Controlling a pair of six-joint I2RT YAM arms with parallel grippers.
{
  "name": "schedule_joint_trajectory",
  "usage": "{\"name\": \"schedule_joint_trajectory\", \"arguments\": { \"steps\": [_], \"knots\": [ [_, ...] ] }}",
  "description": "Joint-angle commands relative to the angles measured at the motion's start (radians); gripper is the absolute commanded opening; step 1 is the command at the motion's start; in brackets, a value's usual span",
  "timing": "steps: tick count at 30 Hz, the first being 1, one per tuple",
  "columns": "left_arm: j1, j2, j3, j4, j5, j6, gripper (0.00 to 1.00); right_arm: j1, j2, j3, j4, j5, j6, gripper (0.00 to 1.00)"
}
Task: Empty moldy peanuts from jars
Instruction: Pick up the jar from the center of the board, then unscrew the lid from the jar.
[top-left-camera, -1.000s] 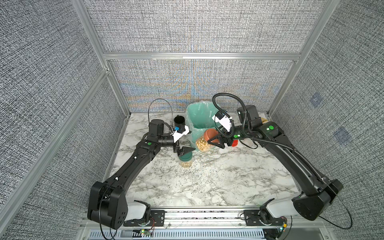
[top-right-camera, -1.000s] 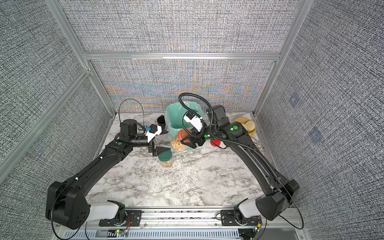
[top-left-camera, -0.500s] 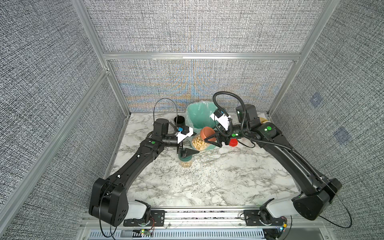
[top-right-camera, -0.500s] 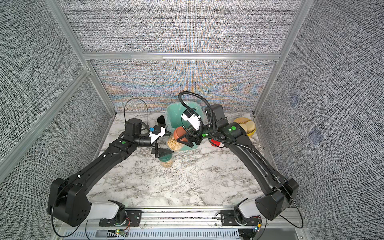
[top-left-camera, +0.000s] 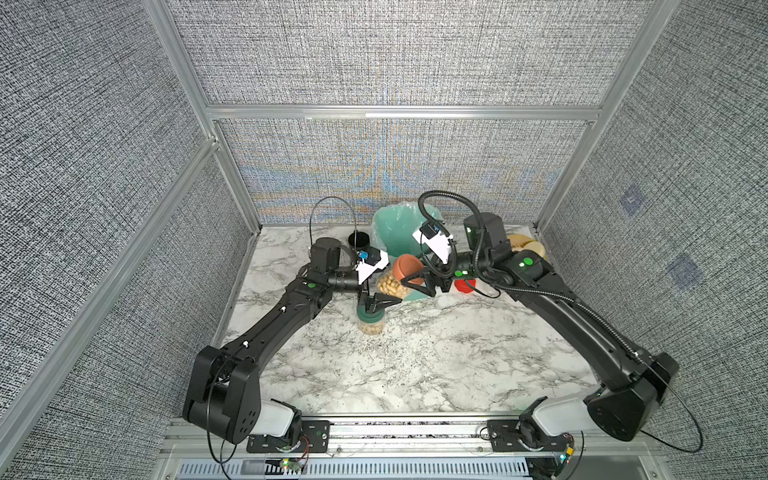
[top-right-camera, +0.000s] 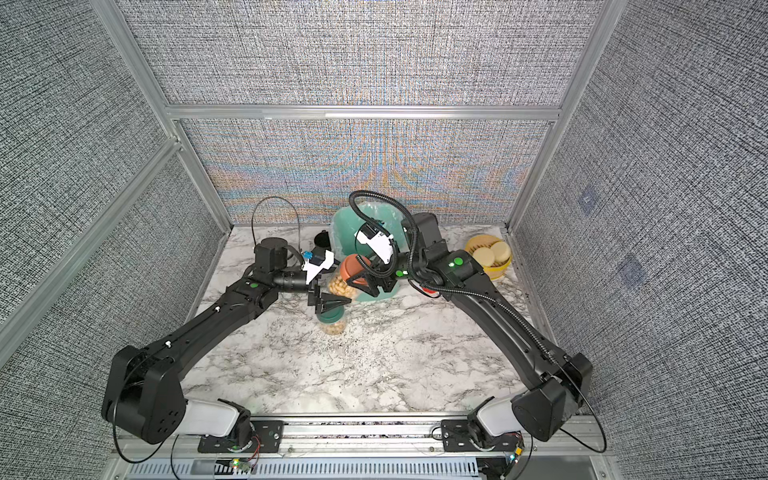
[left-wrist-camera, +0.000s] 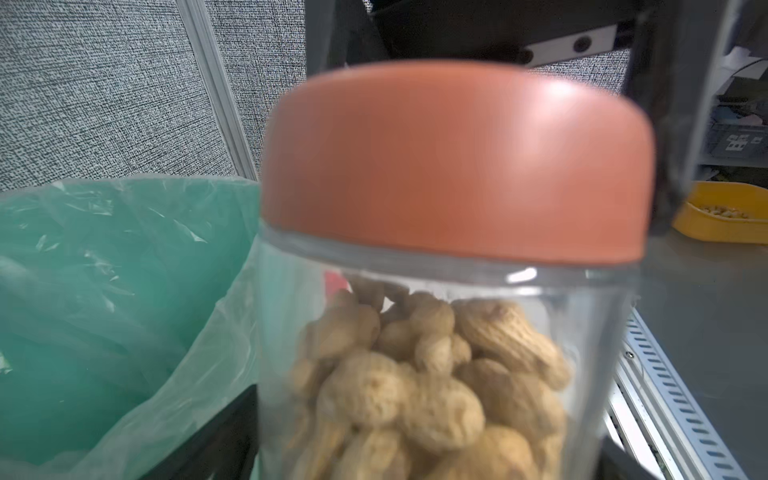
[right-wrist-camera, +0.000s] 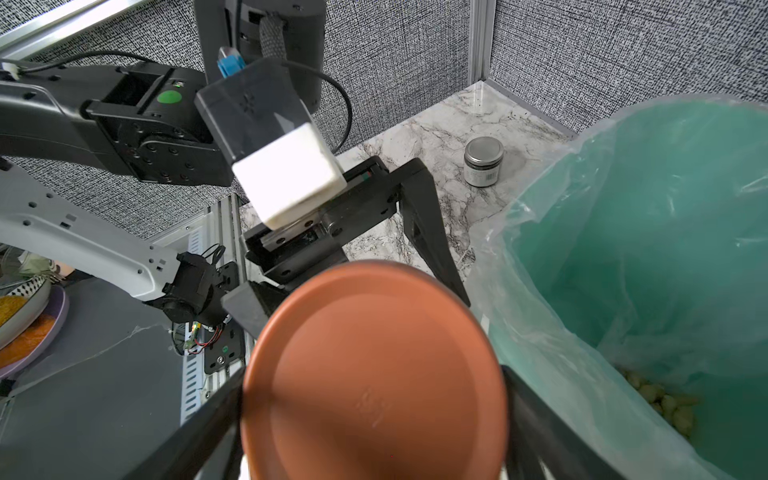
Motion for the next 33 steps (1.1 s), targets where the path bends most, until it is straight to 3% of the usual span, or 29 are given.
{"name": "schedule_joint_trajectory", "arguments": {
  "steps": [1,15,18,23,28,33],
  "knots": [
    [0.001,0.003,-0.001,0.082,-0.009,-0.040,1.00,0.009,0.007,0.000,0.081,-0.050,0.010,0.00],
    [-0.003,0.027,0.004,0.083,0.001,-0.052,0.97,0.021,0.000,-0.052,0.171,-0.091,0.042,0.00],
    [-0.004,0.035,0.018,0.047,0.007,-0.037,0.80,0.020,-0.004,-0.062,0.185,-0.093,0.044,0.00],
    [-0.002,0.048,0.041,-0.015,0.017,-0.005,0.36,0.019,-0.006,-0.070,0.192,-0.106,0.039,0.00],
    [-0.003,0.051,0.049,-0.027,0.000,0.001,0.01,0.015,-0.005,-0.086,0.203,-0.117,0.041,0.00],
    [-0.003,0.044,0.047,-0.030,-0.005,0.023,0.00,0.000,-0.009,-0.103,0.206,-0.124,0.041,0.00]
  ]
}}
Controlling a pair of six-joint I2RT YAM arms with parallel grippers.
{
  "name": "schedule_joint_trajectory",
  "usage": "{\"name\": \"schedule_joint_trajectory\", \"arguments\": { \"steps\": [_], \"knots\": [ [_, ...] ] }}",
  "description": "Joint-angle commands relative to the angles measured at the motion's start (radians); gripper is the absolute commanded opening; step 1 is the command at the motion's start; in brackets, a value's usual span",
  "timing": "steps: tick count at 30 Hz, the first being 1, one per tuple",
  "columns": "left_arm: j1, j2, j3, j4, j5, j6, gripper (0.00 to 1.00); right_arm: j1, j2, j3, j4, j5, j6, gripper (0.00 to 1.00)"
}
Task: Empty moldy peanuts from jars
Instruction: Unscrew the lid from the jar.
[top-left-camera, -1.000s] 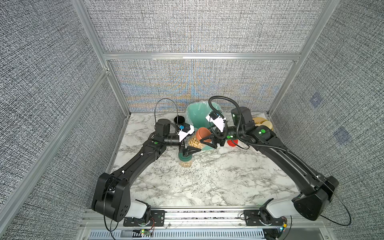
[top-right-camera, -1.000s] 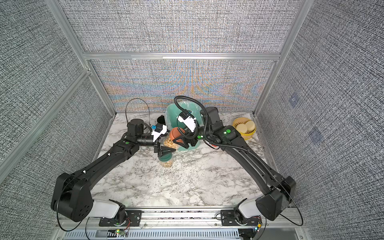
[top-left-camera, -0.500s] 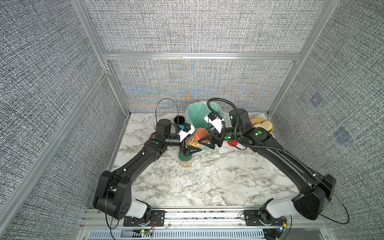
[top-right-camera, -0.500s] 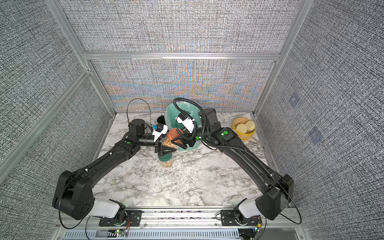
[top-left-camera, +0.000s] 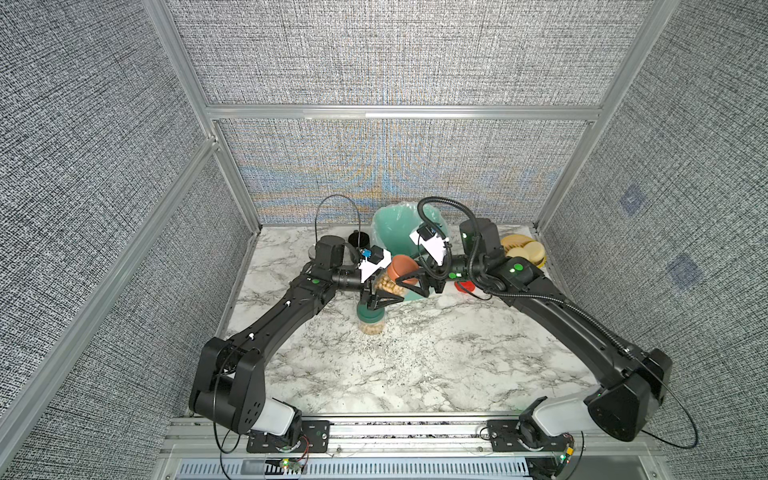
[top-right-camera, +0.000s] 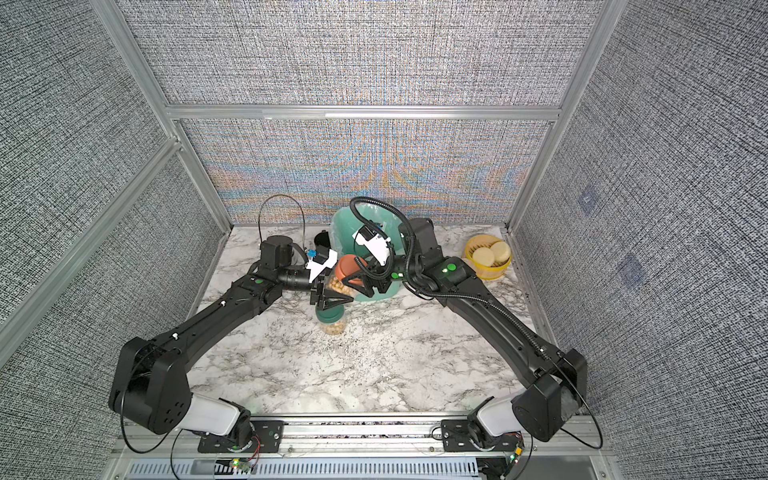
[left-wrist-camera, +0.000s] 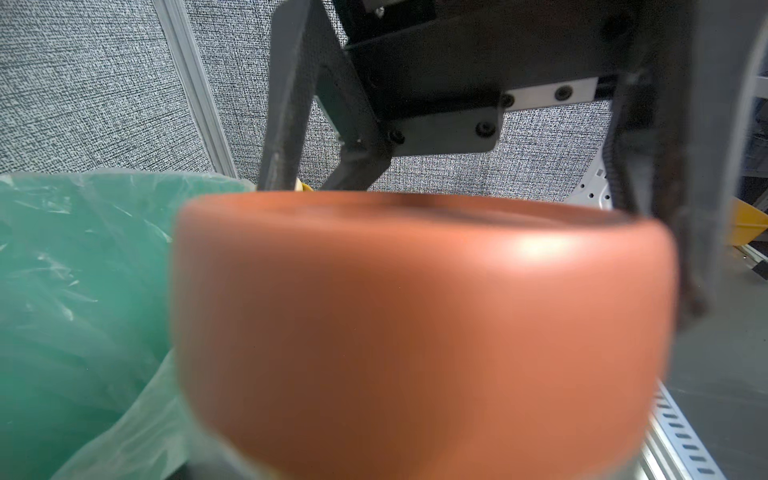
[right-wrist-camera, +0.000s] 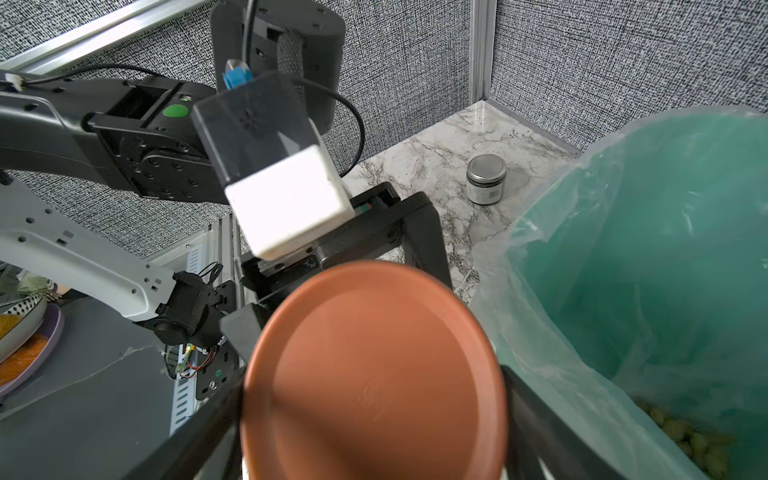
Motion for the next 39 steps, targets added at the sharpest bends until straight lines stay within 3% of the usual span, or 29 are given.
{"name": "schedule_joint_trajectory", "arguments": {
  "steps": [1,6,14,16,22,26,33,39],
  "knots": [
    [0.004,-0.010,0.002,0.014,-0.044,0.004,0.00,-0.005,-0.010,-0.008,0.038,-0.091,-0.011,0.00],
    [0.004,-0.015,0.029,-0.061,0.031,0.095,0.00,-0.019,-0.029,-0.048,0.063,-0.111,-0.078,0.00],
    [0.006,0.060,0.212,-0.529,0.219,0.469,0.00,-0.031,-0.079,-0.131,0.162,-0.200,-0.400,0.00],
    [0.005,0.073,0.238,-0.585,0.248,0.514,0.00,-0.031,-0.080,-0.119,0.157,-0.201,-0.464,0.00],
    [0.006,0.077,0.246,-0.592,0.198,0.521,0.00,-0.034,-0.076,-0.091,0.089,-0.182,-0.655,0.00],
    [0.006,0.073,0.239,-0.549,0.152,0.470,0.00,-0.033,-0.078,-0.102,0.102,-0.131,-0.701,0.00],
    [0.008,0.051,0.169,-0.312,0.036,0.269,0.00,-0.051,-0.074,-0.111,0.218,-0.088,-0.576,0.44],
    [0.017,0.056,0.155,-0.221,0.005,0.192,0.00,-0.069,-0.064,-0.102,0.272,-0.096,-0.400,0.71]
  ]
}}
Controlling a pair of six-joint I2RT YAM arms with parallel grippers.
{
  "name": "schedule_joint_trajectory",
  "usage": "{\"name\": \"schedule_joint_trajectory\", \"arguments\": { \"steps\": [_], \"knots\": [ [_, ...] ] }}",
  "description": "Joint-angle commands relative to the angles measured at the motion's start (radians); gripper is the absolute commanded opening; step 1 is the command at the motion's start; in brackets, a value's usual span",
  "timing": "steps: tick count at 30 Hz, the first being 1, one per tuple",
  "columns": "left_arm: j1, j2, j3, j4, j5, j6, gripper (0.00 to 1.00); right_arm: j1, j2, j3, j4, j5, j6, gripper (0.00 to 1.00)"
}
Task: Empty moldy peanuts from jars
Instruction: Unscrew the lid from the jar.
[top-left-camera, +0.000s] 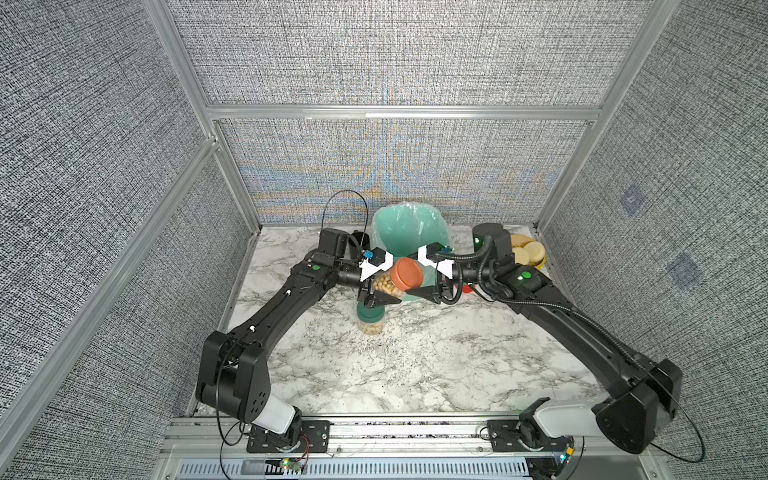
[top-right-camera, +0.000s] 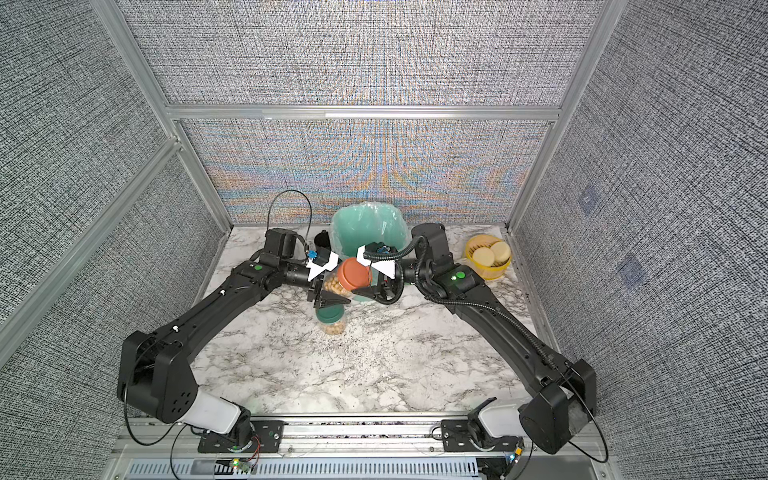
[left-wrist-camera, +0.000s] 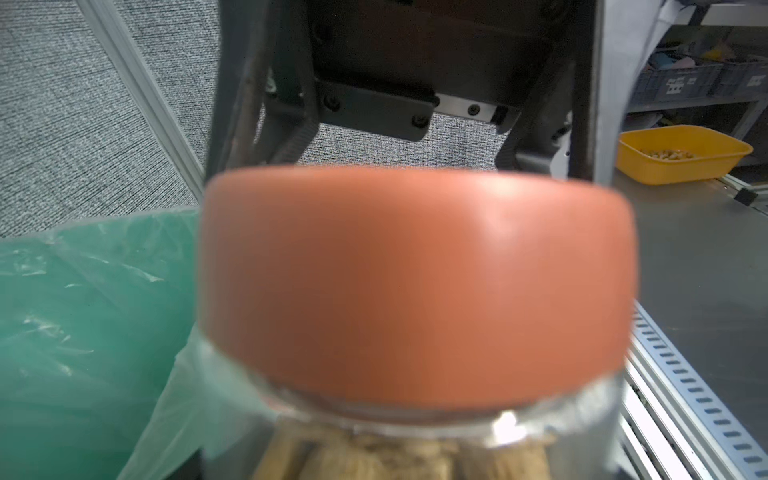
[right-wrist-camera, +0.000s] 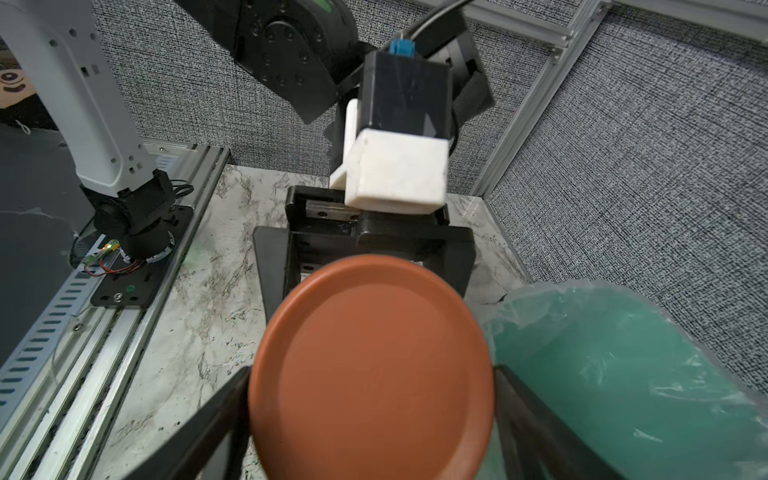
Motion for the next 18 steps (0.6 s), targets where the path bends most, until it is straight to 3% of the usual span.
{"name": "schedule_joint_trajectory", "arguments": {
  "steps": [1,3,5,10,18],
  "knots": [
    [0.006,-0.001,-0.004,0.084,-0.044,-0.108,0.00,-0.008,0.001,0.012,0.131,0.032,0.118,0.75],
    [0.007,0.001,-0.011,0.108,-0.051,-0.125,0.00,-0.009,-0.004,0.003,0.145,0.029,0.156,0.80],
    [0.008,0.002,-0.016,0.125,-0.057,-0.135,0.00,-0.011,-0.013,-0.011,0.161,0.019,0.196,0.98],
    [0.010,0.004,-0.030,0.165,-0.073,-0.154,0.00,-0.012,-0.021,-0.033,0.205,-0.024,0.329,0.98],
    [0.012,-0.006,-0.045,0.213,-0.088,-0.181,0.00,-0.013,-0.040,-0.137,0.425,-0.033,0.777,0.98]
  ]
}}
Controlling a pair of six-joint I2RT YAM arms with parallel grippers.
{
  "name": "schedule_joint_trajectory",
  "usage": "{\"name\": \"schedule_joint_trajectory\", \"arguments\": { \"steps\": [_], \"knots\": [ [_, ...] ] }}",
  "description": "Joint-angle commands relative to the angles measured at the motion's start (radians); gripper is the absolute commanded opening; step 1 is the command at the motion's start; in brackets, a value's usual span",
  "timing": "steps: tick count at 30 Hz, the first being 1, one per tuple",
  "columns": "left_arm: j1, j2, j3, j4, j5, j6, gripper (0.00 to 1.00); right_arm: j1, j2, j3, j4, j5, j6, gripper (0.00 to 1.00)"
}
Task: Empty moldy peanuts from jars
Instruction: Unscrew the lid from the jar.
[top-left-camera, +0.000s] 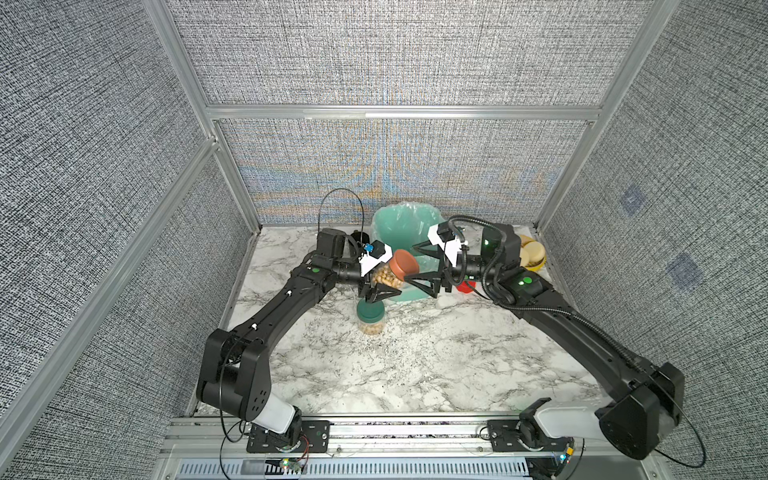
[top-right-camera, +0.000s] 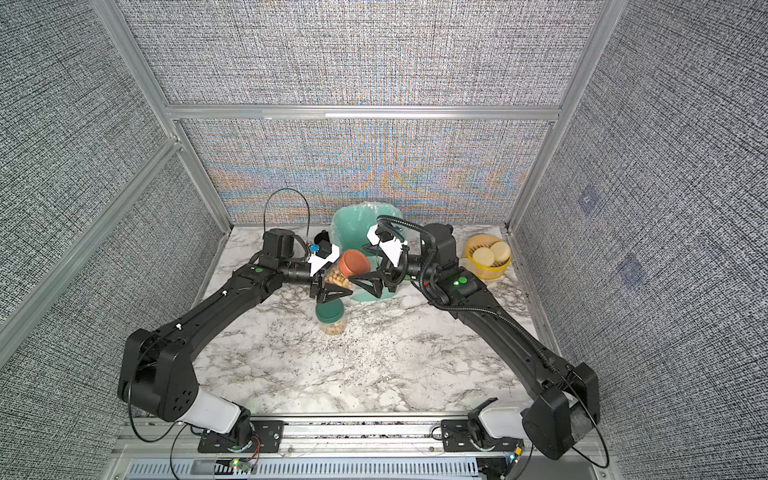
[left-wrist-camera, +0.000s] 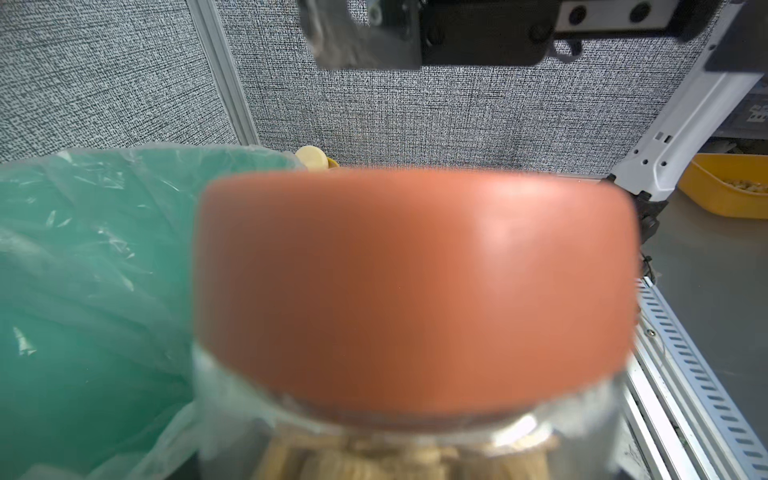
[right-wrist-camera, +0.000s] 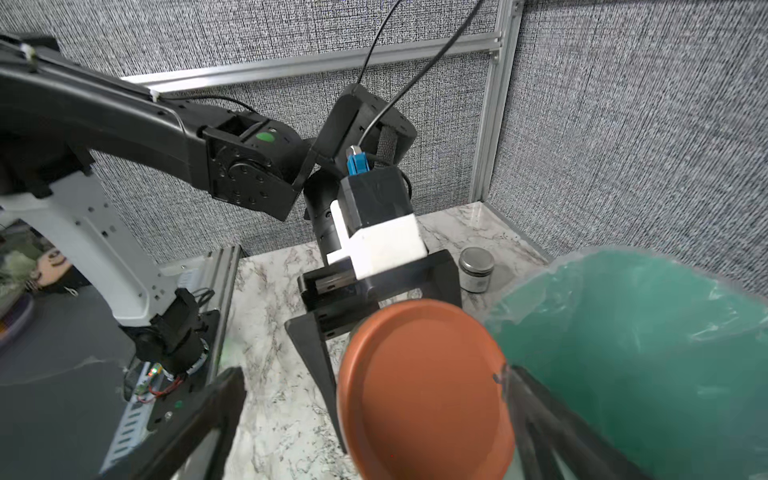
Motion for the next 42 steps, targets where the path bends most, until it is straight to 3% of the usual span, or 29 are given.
{"name": "schedule_joint_trajectory", "arguments": {
  "steps": [1,8,26,42],
  "knots": [
    [0.002,-0.012,-0.002,0.086,0.017,-0.022,0.00,0.001,-0.005,-0.043,0.173,-0.002,0.278,0.98],
    [0.002,-0.018,-0.001,0.099,0.018,-0.032,0.00,0.010,-0.030,-0.102,0.226,0.124,0.431,0.98],
    [0.003,-0.045,-0.014,0.100,0.009,-0.038,0.00,0.074,0.007,-0.053,0.085,0.336,0.404,0.98],
    [0.002,-0.039,-0.014,0.100,0.006,-0.041,0.00,0.086,0.046,-0.027,0.053,0.284,0.389,0.98]
  ]
}}
